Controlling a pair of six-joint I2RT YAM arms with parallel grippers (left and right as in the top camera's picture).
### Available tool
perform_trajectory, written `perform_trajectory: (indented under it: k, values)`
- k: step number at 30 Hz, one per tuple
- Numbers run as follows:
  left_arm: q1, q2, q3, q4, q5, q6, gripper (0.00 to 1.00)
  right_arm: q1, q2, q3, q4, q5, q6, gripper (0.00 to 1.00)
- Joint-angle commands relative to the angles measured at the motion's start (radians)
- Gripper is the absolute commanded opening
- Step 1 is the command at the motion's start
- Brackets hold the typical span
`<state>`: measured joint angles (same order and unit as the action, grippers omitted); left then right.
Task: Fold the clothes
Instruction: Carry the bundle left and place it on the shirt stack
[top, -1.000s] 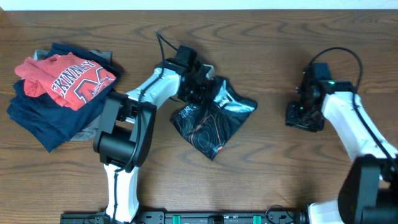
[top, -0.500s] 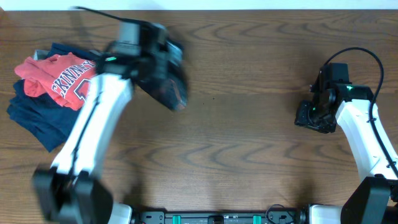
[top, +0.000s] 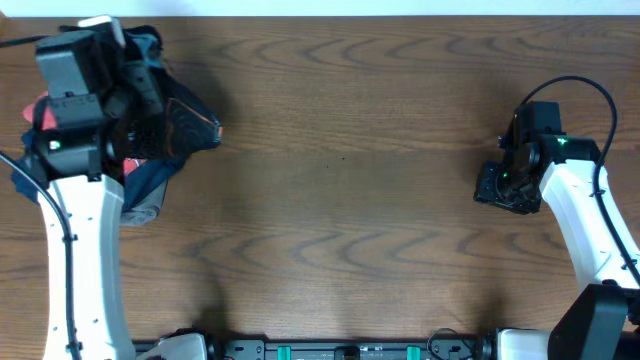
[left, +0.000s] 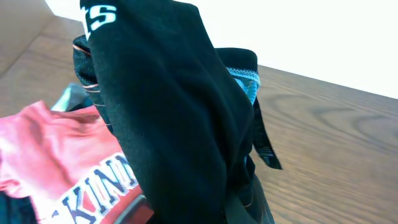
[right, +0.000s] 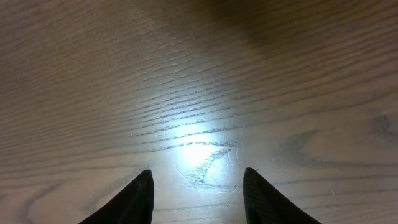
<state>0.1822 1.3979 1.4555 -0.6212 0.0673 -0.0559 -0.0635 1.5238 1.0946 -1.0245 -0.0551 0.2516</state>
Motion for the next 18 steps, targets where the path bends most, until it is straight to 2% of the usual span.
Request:
perform_trajectory:
  k: [1, 12, 18]
  values:
    - [0.042, 0.029, 0.019, 0.021, -0.012, -0.010, 0.06, -0.003, -0.015, 0.010, -0.001, 0.002, -0.014, 0.45]
    - [0.202, 0.201, 0.019, 0.144, -0.013, -0.013, 0.06, -0.003, -0.015, 0.010, -0.003, 0.001, -0.013, 0.45]
    - [0.335, 0.311, 0.019, 0.228, -0.013, -0.108, 0.06, -0.003, -0.015, 0.010, -0.012, -0.002, -0.013, 0.45]
